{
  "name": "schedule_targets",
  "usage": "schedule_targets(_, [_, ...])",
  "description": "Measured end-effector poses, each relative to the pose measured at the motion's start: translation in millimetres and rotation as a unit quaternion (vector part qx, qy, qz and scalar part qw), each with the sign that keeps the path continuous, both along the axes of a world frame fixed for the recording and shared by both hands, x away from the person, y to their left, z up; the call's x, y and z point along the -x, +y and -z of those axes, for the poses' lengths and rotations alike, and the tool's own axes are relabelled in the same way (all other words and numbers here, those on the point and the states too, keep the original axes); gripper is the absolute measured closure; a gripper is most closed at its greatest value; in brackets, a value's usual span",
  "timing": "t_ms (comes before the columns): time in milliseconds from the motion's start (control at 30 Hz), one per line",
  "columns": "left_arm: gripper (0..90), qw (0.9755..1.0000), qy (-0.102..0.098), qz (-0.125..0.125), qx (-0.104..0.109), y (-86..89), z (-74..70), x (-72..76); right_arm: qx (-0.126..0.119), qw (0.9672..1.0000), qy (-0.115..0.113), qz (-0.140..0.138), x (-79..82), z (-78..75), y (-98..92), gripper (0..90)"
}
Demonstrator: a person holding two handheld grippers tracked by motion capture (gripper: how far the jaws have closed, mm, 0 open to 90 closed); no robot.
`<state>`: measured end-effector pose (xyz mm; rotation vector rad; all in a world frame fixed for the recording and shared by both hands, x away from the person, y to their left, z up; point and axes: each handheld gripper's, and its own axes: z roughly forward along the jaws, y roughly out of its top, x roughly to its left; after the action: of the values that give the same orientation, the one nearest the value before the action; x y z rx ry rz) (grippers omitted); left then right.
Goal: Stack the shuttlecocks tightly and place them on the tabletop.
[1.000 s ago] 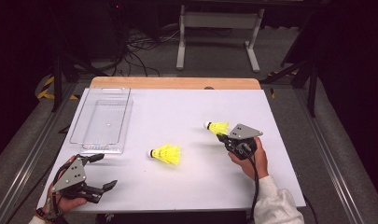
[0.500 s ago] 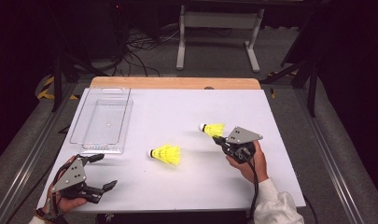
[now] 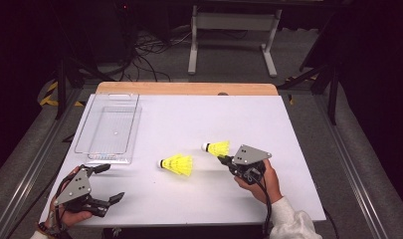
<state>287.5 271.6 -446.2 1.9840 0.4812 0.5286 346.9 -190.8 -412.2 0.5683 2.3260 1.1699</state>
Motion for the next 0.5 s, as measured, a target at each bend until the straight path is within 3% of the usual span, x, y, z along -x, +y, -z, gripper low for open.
schedule_targets(500, [6.7,1.0000,-0.001,0.003,0.001,0.0,-0.3,-0.4,0.034,0.9987,0.018,-0.034,10.8,12.8,15.5,90.0])
